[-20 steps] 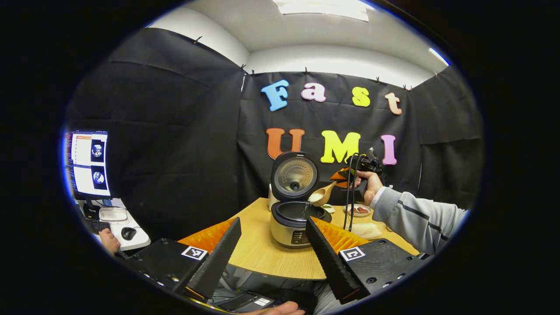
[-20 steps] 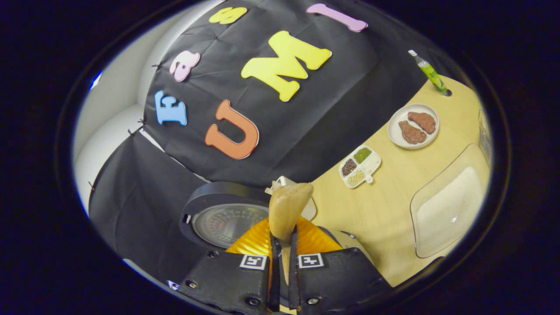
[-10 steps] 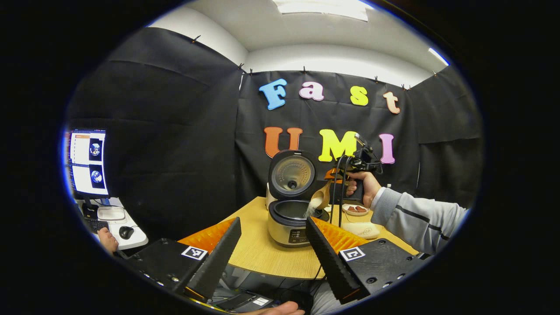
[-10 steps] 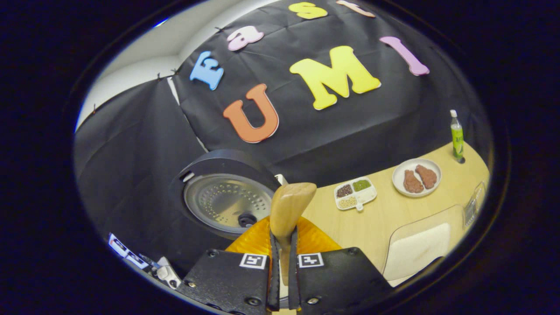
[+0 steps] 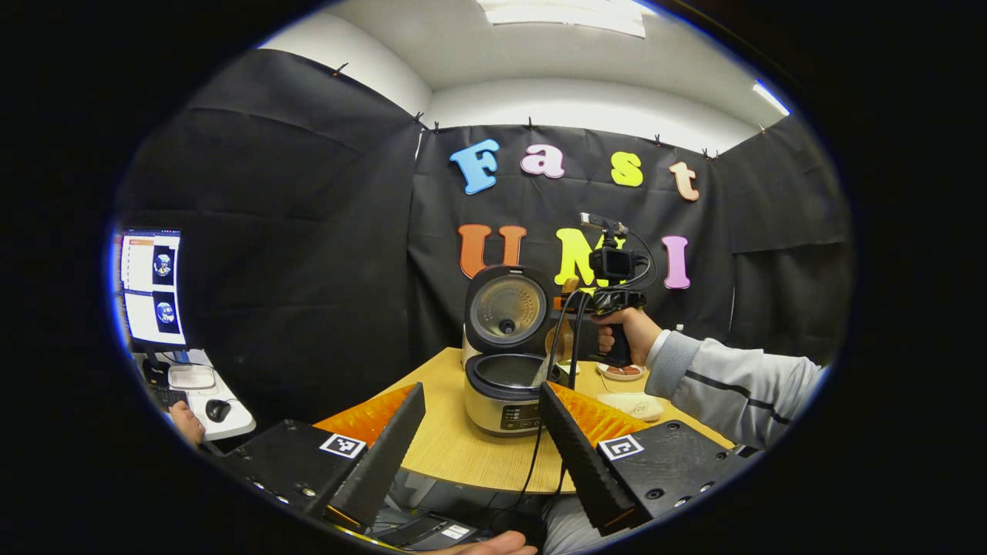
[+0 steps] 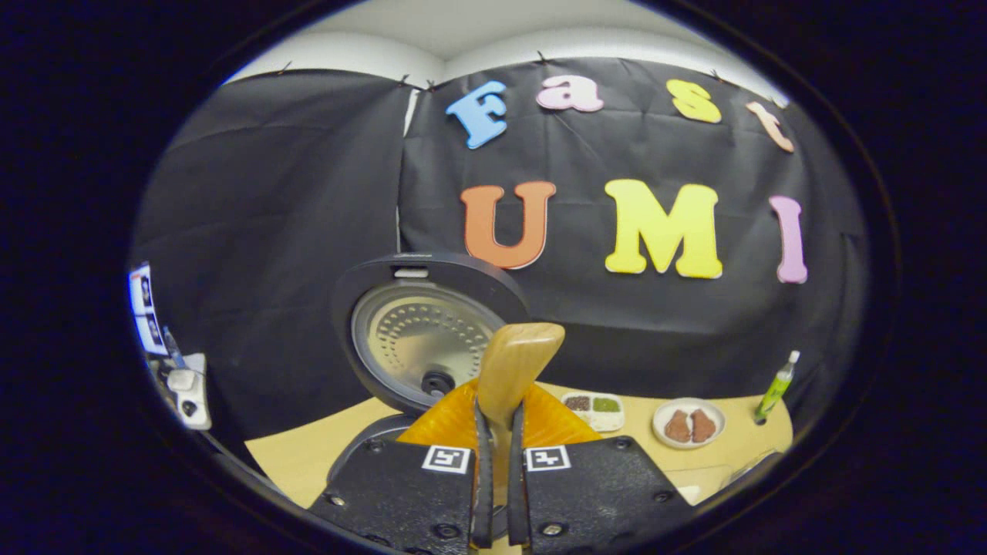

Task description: Close the left gripper, press the button to open the rice cooker; take a wooden spoon from the chopstick holder with the right hand, scoop a spoonful of rice and pour it into the rice cooker, then put the wooden spoon back into the chopstick holder.

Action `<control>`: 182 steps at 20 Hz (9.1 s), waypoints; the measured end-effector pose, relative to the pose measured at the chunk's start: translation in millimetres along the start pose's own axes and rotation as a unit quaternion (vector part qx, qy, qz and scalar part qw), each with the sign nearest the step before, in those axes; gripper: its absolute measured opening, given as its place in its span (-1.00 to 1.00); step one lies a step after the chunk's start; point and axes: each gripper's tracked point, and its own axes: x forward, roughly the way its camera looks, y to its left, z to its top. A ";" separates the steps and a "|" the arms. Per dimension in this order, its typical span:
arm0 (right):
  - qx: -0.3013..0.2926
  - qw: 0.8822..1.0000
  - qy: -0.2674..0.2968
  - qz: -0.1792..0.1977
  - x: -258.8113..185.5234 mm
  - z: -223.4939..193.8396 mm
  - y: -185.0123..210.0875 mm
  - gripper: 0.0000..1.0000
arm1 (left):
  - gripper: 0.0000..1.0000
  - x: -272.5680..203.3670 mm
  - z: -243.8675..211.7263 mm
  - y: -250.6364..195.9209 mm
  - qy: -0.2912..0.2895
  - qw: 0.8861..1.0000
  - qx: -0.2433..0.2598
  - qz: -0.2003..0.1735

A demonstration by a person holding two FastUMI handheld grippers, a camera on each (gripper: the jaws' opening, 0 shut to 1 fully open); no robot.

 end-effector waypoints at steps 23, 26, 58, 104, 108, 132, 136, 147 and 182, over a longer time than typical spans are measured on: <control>0.057 0.992 -0.032 -0.106 -98.8 -5.2 -214.0 -0.74 | 0.89 20.1 -3.1 -76.3 0.004 0.999 0.014 -0.040; 0.081 0.986 -0.030 -0.143 -118.7 -18.9 -270.9 -0.73 | 0.89 21.9 -1.7 -89.0 0.002 0.999 0.018 -0.046; 0.121 0.960 -0.049 -0.249 -198.6 -85.3 -418.4 0.98 | 0.89 132.8 14.1 -156.0 0.004 0.999 0.018 -0.041; 0.135 0.969 -0.124 -0.165 -355.0 -52.1 -376.2 0.93 | 0.94 431.5 91.5 -68.1 0.102 0.990 0.043 0.089; 0.148 0.968 -0.125 -0.160 -360.6 -55.4 -373.0 0.96 | 0.96 408.4 45.5 -74.3 0.170 0.982 0.021 0.082; 0.161 0.963 -0.119 -0.180 -354.3 -89.6 -383.4 0.93 | 0.92 308.6 -94.7 -93.8 0.231 0.970 0.025 0.068; 0.150 0.967 -0.115 -0.173 -350.2 -87.2 -380.5 0.93 | 0.91 302.4 -97.8 -92.2 0.195 0.978 0.034 0.068; 0.158 0.969 -0.105 -0.156 -331.9 -81.5 -360.3 1.00 | 0.93 303.1 -95.5 -89.0 0.011 0.997 0.039 0.066; 0.085 0.970 -0.084 -0.214 -380.5 -53.3 -317.5 1.00 | 0.87 187.3 41.9 -173.1 -0.035 0.999 0.034 -0.018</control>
